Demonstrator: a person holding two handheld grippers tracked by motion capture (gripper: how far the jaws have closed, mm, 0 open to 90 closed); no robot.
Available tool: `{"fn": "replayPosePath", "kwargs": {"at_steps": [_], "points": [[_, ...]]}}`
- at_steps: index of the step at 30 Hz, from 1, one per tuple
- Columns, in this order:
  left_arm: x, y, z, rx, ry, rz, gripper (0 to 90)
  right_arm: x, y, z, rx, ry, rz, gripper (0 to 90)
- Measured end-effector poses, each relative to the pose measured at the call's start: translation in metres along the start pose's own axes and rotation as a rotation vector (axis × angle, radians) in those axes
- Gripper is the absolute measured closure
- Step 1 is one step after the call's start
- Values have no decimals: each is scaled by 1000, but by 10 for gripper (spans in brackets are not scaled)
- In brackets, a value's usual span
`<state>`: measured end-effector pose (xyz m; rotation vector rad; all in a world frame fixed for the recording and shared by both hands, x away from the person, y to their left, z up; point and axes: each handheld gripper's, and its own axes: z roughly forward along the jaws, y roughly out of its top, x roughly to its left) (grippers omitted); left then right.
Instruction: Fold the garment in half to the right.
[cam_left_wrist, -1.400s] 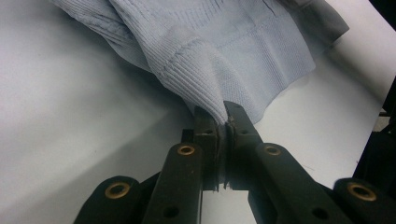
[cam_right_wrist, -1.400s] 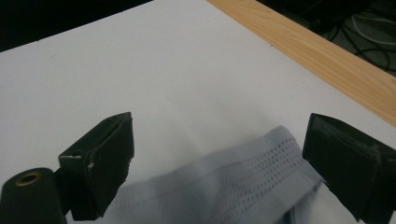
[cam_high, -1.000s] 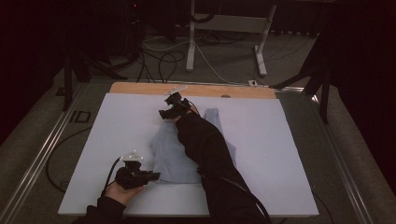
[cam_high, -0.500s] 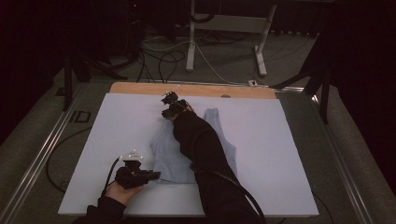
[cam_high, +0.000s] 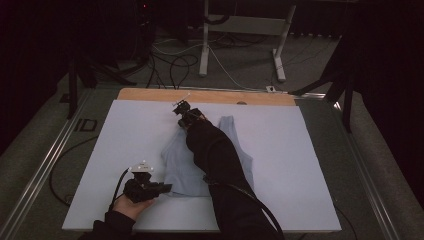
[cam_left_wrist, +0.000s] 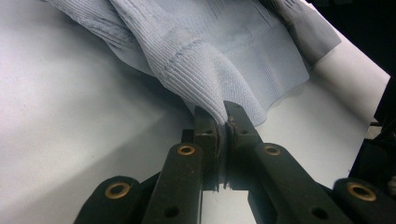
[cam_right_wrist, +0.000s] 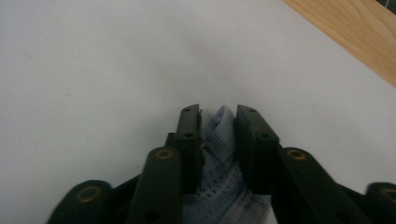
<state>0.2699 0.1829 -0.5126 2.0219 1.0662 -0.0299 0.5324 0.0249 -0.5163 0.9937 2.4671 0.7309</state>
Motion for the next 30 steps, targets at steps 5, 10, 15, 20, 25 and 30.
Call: {"fn": "replayPosePath", "kwargs": {"at_steps": [5, 10, 15, 20, 25, 30], "points": [[1, 0, 0, 0, -2, -6, 861, 0, 1, -2, 2, 1, -7, 867], [2, 0, -1, -11, -8, -20, 864, -3, 3, -9, -12, 4, -31, 875], [0, 1, 0, -8, -2, -11, 865, -5, 4, -17, -40, 13, -37, 876], [-4, 4, -1, -10, -3, -3, 866, -7, 6, -29, -67, 18, -42, 877], [-7, 6, -3, -16, -6, 10, 867, -14, 8, -41, -98, 17, -34, 877], [-14, 12, -4, -12, -9, 36, 867, -20, 9, -52, -111, 25, -35, 876]]}}
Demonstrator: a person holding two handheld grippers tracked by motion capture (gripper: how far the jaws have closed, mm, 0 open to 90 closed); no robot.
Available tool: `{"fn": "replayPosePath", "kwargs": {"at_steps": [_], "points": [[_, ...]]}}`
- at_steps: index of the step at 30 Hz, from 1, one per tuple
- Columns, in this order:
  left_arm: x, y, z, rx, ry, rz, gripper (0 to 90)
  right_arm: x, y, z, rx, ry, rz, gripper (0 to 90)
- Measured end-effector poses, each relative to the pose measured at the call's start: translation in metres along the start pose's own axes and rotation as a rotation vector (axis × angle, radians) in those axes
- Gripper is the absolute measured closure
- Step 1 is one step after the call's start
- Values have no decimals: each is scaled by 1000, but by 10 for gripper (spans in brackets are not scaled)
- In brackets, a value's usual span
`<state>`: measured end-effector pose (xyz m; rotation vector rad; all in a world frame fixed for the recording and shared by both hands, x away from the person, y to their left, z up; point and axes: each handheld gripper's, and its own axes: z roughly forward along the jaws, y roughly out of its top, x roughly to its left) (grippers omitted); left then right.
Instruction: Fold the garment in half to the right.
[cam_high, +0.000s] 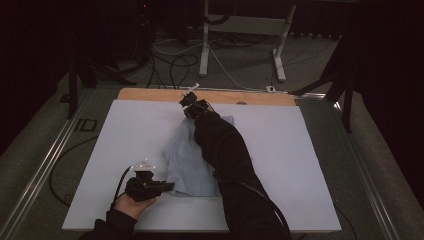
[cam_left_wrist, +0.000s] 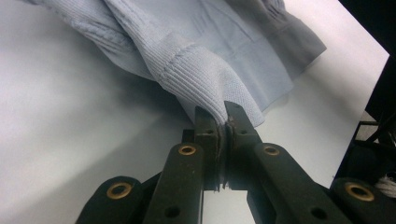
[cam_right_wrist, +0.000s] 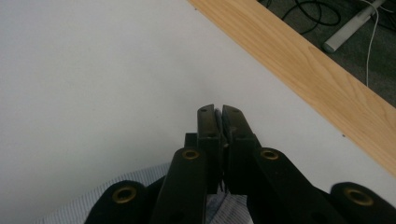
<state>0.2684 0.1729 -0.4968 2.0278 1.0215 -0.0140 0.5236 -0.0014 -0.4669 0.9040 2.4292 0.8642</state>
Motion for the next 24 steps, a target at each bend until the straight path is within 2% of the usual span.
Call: {"fn": "replayPosePath", "kwargs": {"at_steps": [10, 18, 24], "points": [[-17, 15, 4, 10, -24, 55, 868, -12, 2, -22, -33, 1, -6, 876], [-32, 33, 11, 14, -34, 96, 868, -24, -4, -36, -55, -9, 13, 877], [-48, 49, 17, 15, -49, 144, 868, -32, -9, -48, -65, -17, 18, 877]]}}
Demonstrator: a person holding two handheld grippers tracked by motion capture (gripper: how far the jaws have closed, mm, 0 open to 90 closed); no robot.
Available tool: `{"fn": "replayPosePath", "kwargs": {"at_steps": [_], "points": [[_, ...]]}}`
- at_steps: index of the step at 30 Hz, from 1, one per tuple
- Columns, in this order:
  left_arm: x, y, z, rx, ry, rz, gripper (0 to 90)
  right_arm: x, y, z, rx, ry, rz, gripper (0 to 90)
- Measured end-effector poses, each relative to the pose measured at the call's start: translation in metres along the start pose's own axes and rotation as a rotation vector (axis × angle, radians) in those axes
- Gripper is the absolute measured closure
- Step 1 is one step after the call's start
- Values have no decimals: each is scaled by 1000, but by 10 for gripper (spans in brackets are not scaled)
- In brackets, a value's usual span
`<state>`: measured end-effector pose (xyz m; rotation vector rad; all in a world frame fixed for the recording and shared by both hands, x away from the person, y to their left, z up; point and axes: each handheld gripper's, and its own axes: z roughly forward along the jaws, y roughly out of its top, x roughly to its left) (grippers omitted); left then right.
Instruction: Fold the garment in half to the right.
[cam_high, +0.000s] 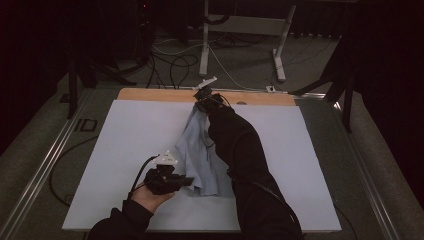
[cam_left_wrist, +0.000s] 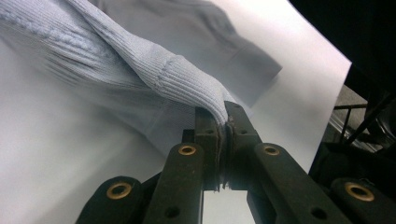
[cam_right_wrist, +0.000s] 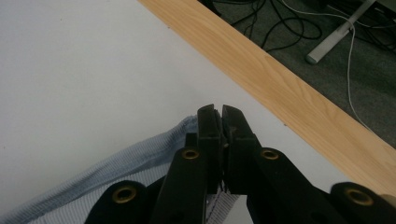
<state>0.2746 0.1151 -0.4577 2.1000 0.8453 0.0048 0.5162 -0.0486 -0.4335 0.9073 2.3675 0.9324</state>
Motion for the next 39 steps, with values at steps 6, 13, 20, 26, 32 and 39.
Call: {"fn": "replayPosePath", "kwargs": {"at_steps": [6, 13, 20, 26, 32, 39], "points": [[-13, 16, 11, 17, -17, 44, 868, -15, -6, -16, -27, -2, 20, 877], [-30, 32, 33, 53, -36, 95, 867, -30, -17, -29, -52, -7, 38, 876], [-39, 40, 58, 90, -51, 109, 867, -47, -34, -38, -76, 8, 74, 876], [-48, 46, 79, 107, -62, 120, 867, -59, -49, -39, -80, 16, 83, 875], [-55, 50, 101, 118, -67, 114, 867, -68, -61, -36, -106, 37, 103, 874], [-60, 51, 120, 137, -47, 124, 867, -78, -84, -23, -108, 63, 125, 871]]}}
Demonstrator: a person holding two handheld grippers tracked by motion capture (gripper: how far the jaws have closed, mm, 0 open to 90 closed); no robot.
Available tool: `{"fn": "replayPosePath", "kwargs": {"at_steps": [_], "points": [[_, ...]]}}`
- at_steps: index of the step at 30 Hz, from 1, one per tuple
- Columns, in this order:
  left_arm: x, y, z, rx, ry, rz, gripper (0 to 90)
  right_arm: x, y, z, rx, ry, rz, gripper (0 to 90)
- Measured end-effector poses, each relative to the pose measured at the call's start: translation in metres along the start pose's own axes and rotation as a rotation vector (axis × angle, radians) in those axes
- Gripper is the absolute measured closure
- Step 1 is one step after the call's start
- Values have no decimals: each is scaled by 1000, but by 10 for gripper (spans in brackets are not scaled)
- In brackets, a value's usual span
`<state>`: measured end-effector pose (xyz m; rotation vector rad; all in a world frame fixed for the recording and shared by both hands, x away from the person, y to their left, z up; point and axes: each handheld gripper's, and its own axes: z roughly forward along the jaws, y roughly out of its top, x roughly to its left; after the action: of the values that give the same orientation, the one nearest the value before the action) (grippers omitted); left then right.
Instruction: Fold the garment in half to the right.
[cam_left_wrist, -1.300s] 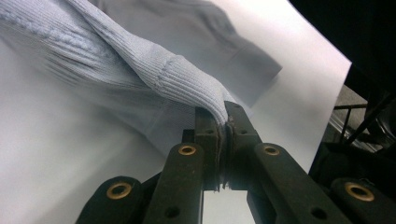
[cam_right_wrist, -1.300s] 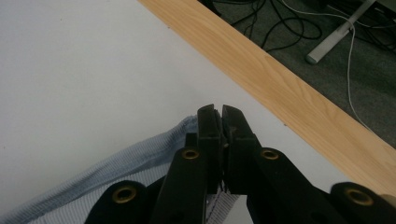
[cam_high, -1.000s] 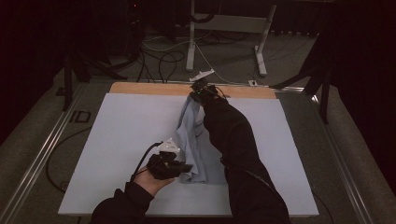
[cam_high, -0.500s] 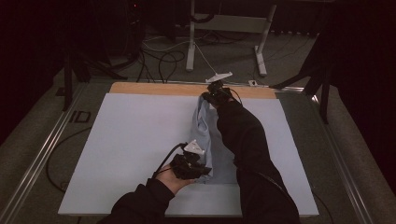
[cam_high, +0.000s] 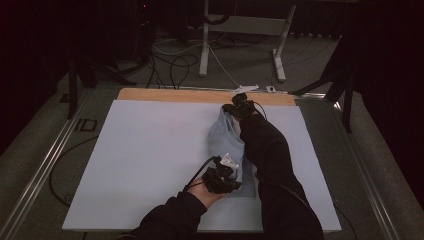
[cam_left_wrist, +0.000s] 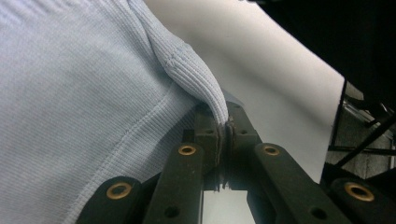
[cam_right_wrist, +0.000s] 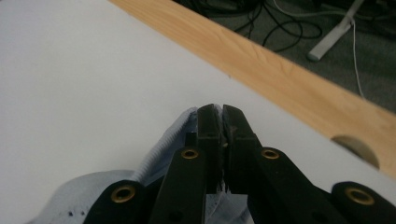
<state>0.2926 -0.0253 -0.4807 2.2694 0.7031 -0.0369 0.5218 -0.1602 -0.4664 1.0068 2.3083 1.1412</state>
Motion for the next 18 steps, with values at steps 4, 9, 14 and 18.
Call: {"fn": "replayPosePath", "kwargs": {"at_steps": [4, 9, 14, 18], "points": [[-1, 1, 9, 17, 9, 1, 867, -7, -11, 5, 2, 12, 18, 870], [0, 3, 18, 40, 12, 0, 867, -12, -18, 6, 11, 30, 28, 826], [-1, 6, 27, 51, 30, 6, 867, -19, -22, -1, 17, 42, 46, 668], [-2, 8, 34, 60, 39, 6, 866, -22, -21, -12, 1, 46, 50, 594]]}}
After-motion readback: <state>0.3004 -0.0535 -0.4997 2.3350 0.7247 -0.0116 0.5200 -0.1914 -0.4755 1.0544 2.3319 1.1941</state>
